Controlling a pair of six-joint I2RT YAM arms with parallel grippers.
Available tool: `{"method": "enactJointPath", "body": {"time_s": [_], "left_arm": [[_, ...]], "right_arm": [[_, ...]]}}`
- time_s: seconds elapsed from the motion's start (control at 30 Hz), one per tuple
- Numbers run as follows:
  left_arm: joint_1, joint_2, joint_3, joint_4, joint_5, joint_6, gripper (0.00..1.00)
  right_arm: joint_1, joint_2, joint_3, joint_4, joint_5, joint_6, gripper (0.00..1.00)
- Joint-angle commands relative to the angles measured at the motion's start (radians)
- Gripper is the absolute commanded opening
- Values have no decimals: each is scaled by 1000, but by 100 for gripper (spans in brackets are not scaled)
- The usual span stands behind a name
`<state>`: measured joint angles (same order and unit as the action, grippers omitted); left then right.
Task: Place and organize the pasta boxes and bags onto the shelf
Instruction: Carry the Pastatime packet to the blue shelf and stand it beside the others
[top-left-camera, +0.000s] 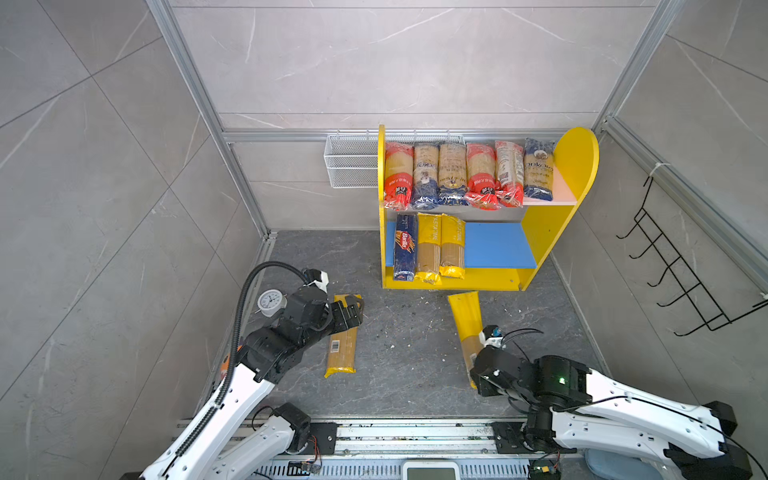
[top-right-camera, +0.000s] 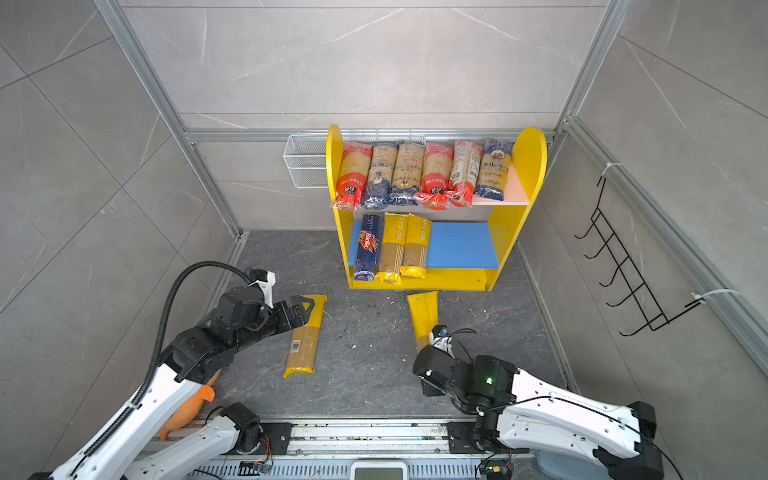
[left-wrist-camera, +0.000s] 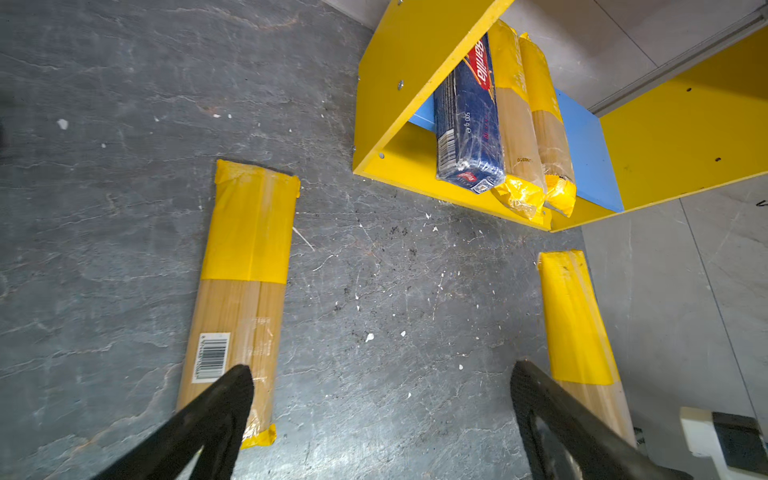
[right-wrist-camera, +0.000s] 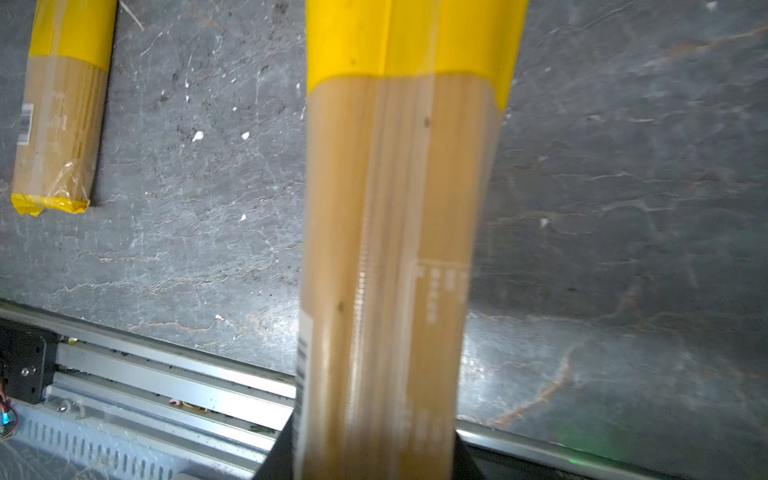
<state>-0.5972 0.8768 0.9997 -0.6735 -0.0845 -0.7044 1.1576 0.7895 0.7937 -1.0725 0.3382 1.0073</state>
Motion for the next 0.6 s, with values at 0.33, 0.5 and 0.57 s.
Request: {"method": "enactJointPath", "body": {"time_s": [0.33, 0.5, 0.57], "left_arm": [[-226, 309, 261, 122, -87, 94, 100], [-229, 352, 308, 122, -89, 121, 100], [-228, 358, 317, 121, -90, 125, 100]], "right_arm": [[-73, -16, 249, -225, 382, -43, 0], [-267, 17, 274, -83, 263, -241, 0], [-342, 46, 279, -23, 207, -314, 0]]}}
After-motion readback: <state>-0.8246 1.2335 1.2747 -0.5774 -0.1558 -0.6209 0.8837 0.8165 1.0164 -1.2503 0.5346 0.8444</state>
